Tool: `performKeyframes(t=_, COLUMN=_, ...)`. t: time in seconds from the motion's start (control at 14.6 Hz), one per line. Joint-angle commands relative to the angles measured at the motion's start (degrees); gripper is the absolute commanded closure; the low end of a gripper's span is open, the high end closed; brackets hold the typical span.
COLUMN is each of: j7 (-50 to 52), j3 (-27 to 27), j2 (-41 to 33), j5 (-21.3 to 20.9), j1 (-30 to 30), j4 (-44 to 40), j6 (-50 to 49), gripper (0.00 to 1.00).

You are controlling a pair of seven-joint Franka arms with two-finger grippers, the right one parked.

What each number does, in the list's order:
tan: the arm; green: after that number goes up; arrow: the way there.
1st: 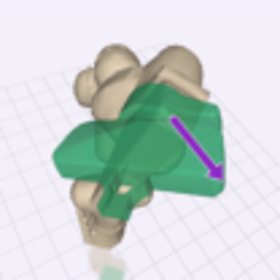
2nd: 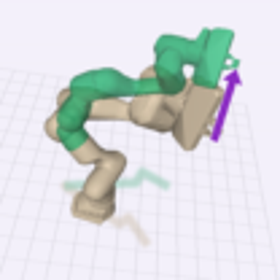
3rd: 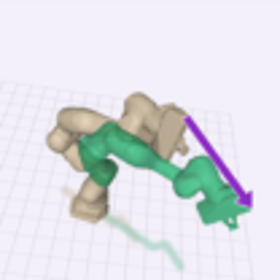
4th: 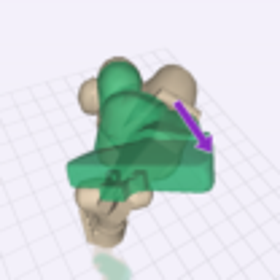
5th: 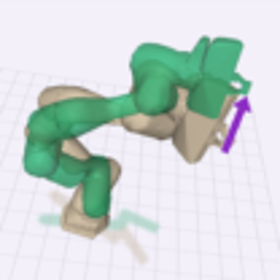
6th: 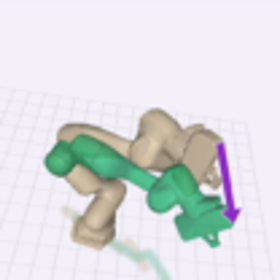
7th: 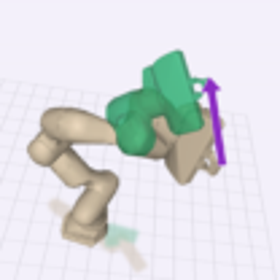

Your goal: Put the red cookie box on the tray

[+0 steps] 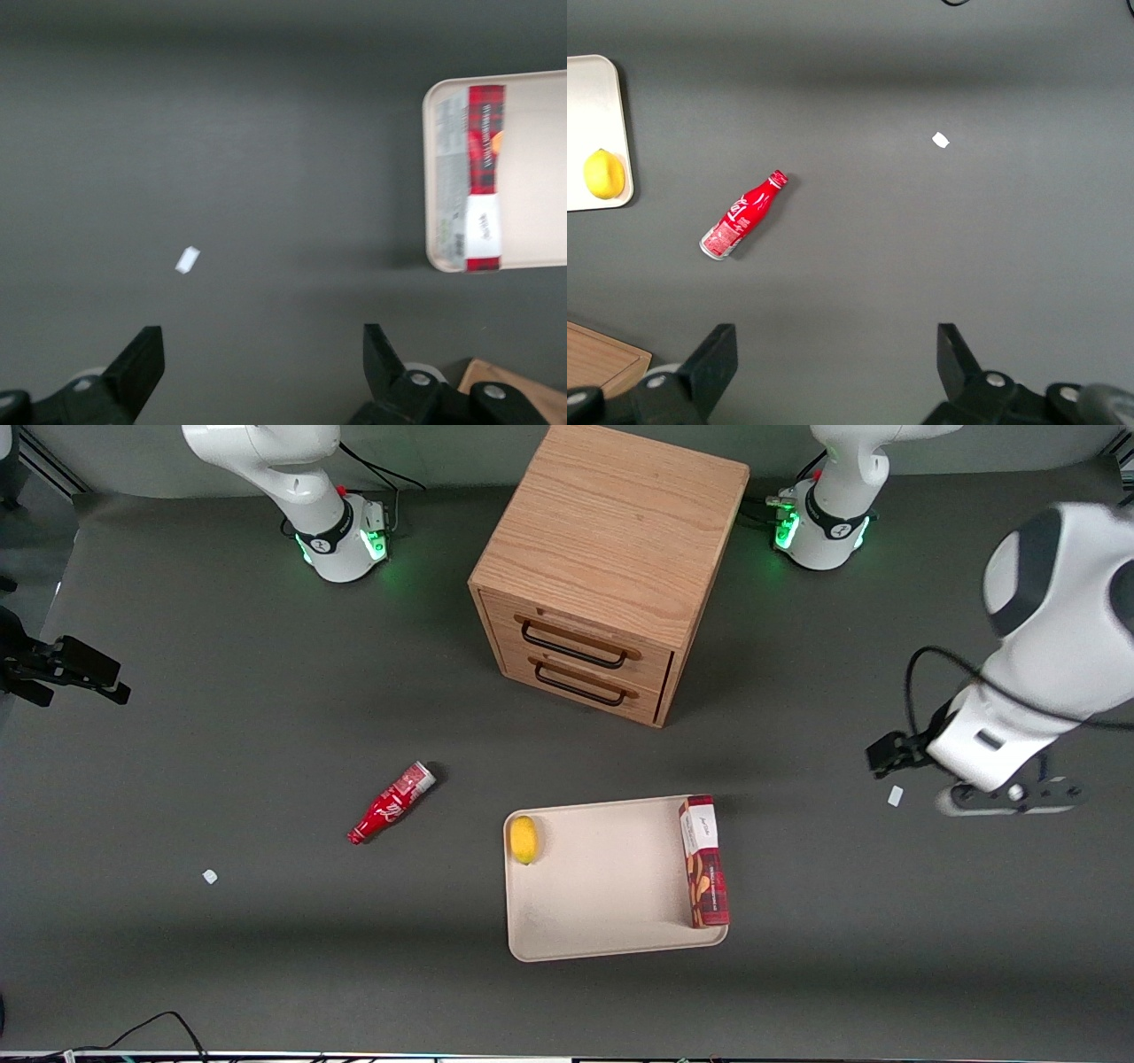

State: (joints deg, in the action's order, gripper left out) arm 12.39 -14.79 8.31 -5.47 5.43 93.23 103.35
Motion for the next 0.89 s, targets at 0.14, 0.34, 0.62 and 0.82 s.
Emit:
performKeyframes(t=0.14, j7=-5.7, j3=-0.2, j2=-11.8, j5=5.4, j1=5.9, j4=7.1, j6=-5.3, gripper=0.0)
performKeyframes(t=0.34, j7=-9.8, j3=0.2, j2=-16.4, j5=6.0, j1=7.6, j4=6.9, j6=-10.5, gripper=0.0)
performKeyframes(t=0.62, j7=-13.4, j3=2.2, j2=-19.2, j5=8.5, j1=7.8, j4=4.6, j6=-16.2, gripper=0.0)
performKeyframes(t=0.82, j7=-13.4, j3=2.2, j2=-19.2, j5=8.5, j1=7.8, j4=2.2, j6=-19.2, gripper=0.0)
